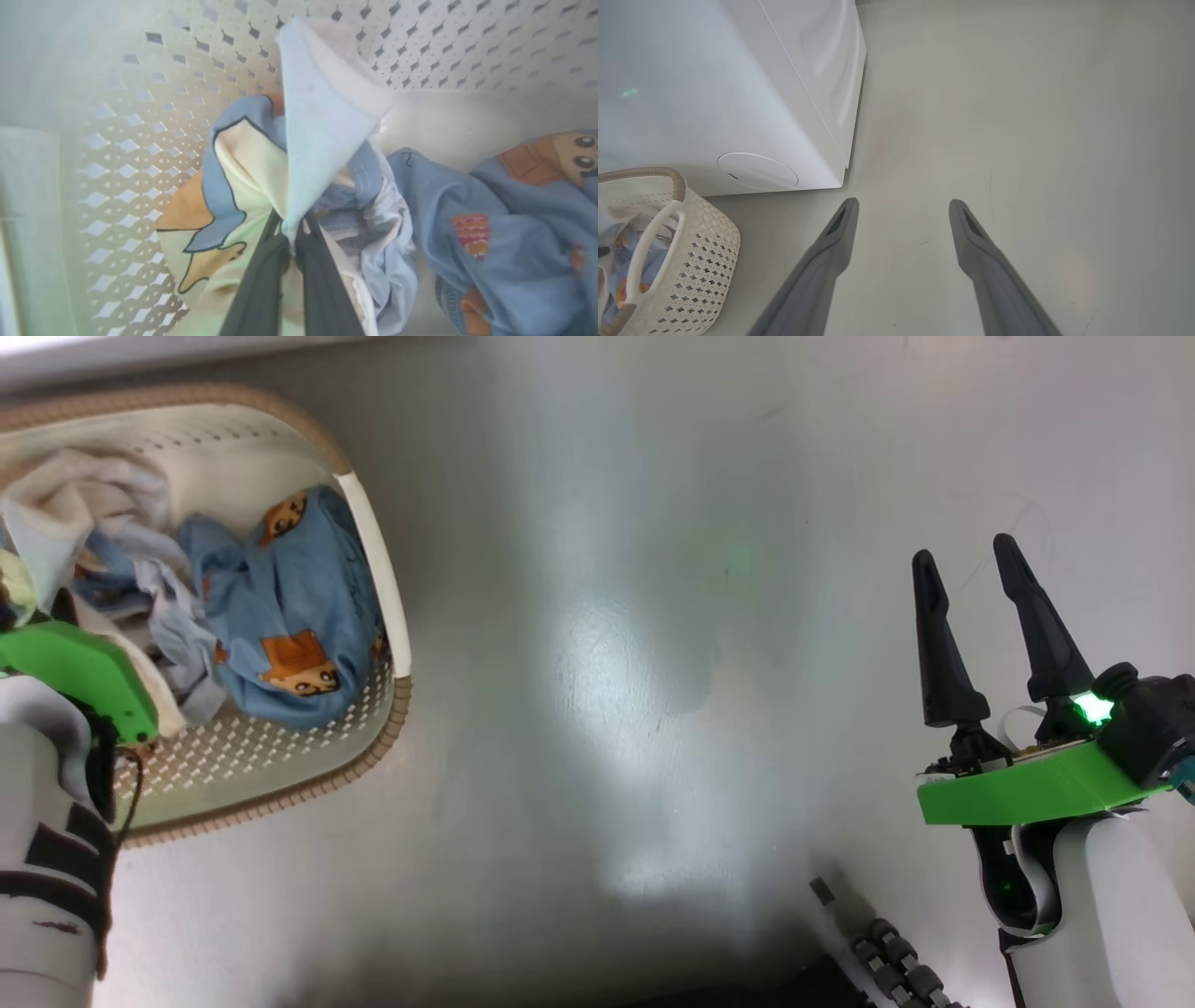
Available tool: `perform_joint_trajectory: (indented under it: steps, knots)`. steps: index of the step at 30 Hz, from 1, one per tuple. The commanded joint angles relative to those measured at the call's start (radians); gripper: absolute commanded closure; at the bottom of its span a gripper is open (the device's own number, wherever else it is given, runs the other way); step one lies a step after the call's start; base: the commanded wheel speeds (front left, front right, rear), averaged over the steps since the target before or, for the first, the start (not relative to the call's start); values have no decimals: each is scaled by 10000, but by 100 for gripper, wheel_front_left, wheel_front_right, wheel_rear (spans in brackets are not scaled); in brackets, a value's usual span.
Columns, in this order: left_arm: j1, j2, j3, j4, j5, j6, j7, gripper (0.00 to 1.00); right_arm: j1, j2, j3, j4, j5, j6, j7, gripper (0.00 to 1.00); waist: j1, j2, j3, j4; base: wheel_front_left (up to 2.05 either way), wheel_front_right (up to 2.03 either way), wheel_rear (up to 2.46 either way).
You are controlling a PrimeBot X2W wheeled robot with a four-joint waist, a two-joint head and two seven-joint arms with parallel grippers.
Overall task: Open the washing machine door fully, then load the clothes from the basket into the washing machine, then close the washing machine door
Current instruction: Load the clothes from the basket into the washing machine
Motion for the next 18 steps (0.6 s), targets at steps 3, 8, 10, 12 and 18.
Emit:
perform_joint_trajectory:
  steps: [3,8,10,12,18]
  knots:
    - [762,371,130,-118,-142,-75,-474,100,281,15,165,-142,61,16,-118,0,0,0,-493,104,0,0,0]
    - [1360,238,162,-489,-277,-185,-798,100,292,-29,205,-13,92,16,-118,0,0,0,-1181,221,0,0,0]
    - [1670,176,202,-790,-335,-194,-836,100,309,-69,249,57,90,16,-118,0,0,0,-1462,254,0,0,0]
    - [2032,98,276,-1417,-391,-183,-846,100,338,-94,258,115,95,16,-118,0,0,0,-1710,297,0,0,0]
    - [3471,-240,526,-3369,-457,-59,-852,100,499,-156,271,237,69,16,-118,0,0,0,-2416,386,0,0,0]
